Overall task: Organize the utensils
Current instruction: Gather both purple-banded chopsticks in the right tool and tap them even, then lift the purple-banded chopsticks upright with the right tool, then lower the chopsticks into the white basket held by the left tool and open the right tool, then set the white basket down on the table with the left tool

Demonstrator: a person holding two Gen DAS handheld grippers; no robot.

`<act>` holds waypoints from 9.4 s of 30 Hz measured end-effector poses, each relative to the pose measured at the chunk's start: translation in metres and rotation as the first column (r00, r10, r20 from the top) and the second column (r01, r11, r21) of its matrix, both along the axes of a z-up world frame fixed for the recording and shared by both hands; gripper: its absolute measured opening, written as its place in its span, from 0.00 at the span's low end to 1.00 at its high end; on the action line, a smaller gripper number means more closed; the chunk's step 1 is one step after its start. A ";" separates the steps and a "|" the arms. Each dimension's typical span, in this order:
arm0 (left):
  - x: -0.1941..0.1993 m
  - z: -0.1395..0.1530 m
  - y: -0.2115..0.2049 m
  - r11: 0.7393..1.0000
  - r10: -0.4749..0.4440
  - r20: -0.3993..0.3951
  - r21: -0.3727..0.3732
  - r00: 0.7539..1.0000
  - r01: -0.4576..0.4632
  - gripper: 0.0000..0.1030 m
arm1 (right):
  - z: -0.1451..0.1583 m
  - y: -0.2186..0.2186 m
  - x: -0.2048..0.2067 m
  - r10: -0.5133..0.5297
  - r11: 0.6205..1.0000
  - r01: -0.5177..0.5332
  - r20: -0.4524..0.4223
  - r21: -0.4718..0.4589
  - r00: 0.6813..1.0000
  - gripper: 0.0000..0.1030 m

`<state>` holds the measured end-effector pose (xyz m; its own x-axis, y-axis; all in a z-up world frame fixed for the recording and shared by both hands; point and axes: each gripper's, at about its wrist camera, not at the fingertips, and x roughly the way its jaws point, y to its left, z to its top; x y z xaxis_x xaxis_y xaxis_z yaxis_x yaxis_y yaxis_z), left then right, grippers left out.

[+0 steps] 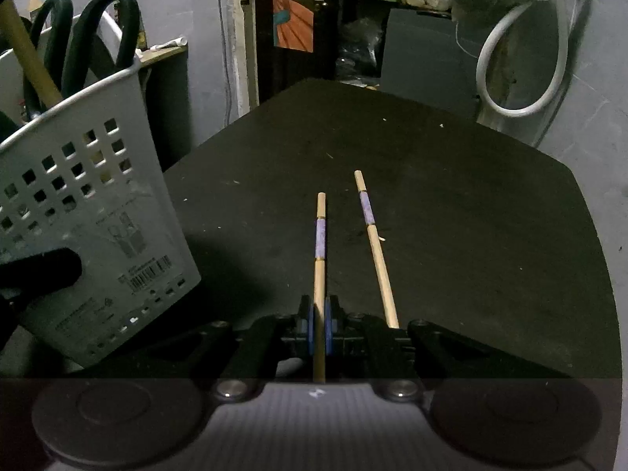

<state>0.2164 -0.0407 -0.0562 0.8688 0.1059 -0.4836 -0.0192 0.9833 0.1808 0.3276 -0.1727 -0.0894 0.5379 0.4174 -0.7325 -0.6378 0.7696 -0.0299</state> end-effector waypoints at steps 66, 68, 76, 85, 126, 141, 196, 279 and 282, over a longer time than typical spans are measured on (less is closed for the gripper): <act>-0.001 -0.001 0.000 0.999 -0.033 0.010 0.007 0.999 0.033 0.85 | 0.001 -0.004 0.002 -0.159 0.987 0.160 -0.085 0.004 0.984 0.14; 0.000 -0.001 0.000 0.999 -0.033 0.012 0.005 0.999 0.033 0.85 | 0.002 -0.009 -0.006 -0.149 0.989 0.149 -0.091 -0.003 0.985 0.14; 0.000 -0.001 0.003 0.999 -0.035 0.011 0.005 0.999 0.035 0.85 | 0.004 -0.026 -0.029 -0.129 0.992 0.127 -0.121 -0.025 0.984 0.16; 0.000 0.000 0.005 0.999 -0.036 0.010 0.003 0.999 0.036 0.85 | 0.009 -0.005 0.002 -0.177 0.983 0.166 -0.168 -0.078 0.970 0.40; 0.001 -0.003 0.009 0.999 -0.049 0.019 -0.001 0.999 0.049 0.85 | 0.077 -0.088 -0.032 -0.243 0.834 0.189 0.038 0.518 0.969 0.13; -0.004 -0.002 0.007 0.999 -0.048 0.029 -0.004 0.998 0.048 0.85 | 0.148 -0.078 -0.032 -0.241 0.813 0.074 0.217 0.578 0.946 0.13; -0.007 -0.001 0.011 0.999 -0.044 0.035 -0.024 0.998 0.045 0.84 | 0.207 0.025 -0.080 0.116 0.834 -0.222 0.232 0.505 0.966 0.14; -0.051 0.017 0.000 0.996 0.073 0.047 -0.060 0.996 -0.070 0.99 | 0.160 -0.076 -0.105 -0.201 0.852 0.074 0.194 0.518 0.960 1.00; -0.061 0.023 -0.005 0.996 0.068 0.029 -0.060 0.997 -0.066 0.99 | 0.152 -0.084 -0.109 -0.214 0.840 0.097 0.162 0.533 0.963 1.00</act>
